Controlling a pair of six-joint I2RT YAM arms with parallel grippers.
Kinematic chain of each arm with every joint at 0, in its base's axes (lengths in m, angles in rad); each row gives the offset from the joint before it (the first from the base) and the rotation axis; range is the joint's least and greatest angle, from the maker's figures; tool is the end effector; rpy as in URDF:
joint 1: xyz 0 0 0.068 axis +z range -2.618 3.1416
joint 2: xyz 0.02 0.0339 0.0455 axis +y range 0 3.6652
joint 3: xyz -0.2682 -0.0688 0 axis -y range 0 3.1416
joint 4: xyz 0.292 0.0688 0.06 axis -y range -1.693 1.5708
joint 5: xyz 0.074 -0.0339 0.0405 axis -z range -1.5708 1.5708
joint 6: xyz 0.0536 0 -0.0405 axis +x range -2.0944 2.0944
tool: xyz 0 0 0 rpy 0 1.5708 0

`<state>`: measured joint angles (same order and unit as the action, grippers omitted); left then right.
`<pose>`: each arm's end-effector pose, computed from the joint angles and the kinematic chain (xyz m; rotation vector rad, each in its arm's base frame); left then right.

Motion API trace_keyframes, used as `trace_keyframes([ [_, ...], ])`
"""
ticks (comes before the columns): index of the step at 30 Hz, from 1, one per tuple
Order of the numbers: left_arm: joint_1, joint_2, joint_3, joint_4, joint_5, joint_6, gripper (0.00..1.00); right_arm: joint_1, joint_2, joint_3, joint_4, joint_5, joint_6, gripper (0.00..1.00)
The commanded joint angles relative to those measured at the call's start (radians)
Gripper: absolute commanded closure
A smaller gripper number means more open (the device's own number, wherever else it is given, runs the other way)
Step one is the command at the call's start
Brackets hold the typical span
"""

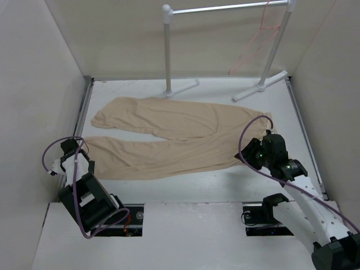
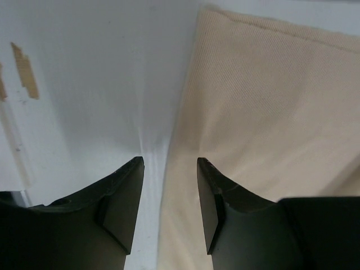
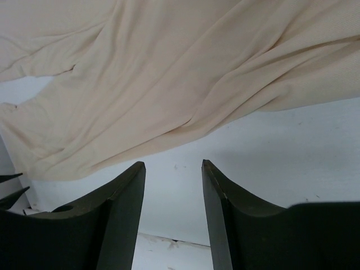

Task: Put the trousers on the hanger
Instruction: Fold the trousers at the center of the board.

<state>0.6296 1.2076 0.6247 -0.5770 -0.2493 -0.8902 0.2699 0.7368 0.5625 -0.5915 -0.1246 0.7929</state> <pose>0.1958 0.1590 0.1381 -1.9050 1.9027 0.2615 0.2016 0.0627 0.2140 0.5654 2.3620 0.6544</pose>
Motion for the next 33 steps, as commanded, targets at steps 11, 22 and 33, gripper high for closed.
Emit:
trace_keyframes([
  [11, 0.006, 0.04, -0.152, 0.31, -0.027, -0.187, 0.75, -0.146, -0.014, 0.069, -0.045, 0.026, 0.061, 0.42],
  [22, -0.112, 0.019, -0.022, 0.166, -0.081, -0.136, 0.99, -0.567, 0.105, 0.093, -0.145, 0.362, 0.104, 0.45],
  [33, -0.149, 0.087, 0.089, 0.121, -0.097, -0.136, 1.0, -0.594, 0.513, 0.088, 0.177, 0.274, 0.115, 0.49],
])
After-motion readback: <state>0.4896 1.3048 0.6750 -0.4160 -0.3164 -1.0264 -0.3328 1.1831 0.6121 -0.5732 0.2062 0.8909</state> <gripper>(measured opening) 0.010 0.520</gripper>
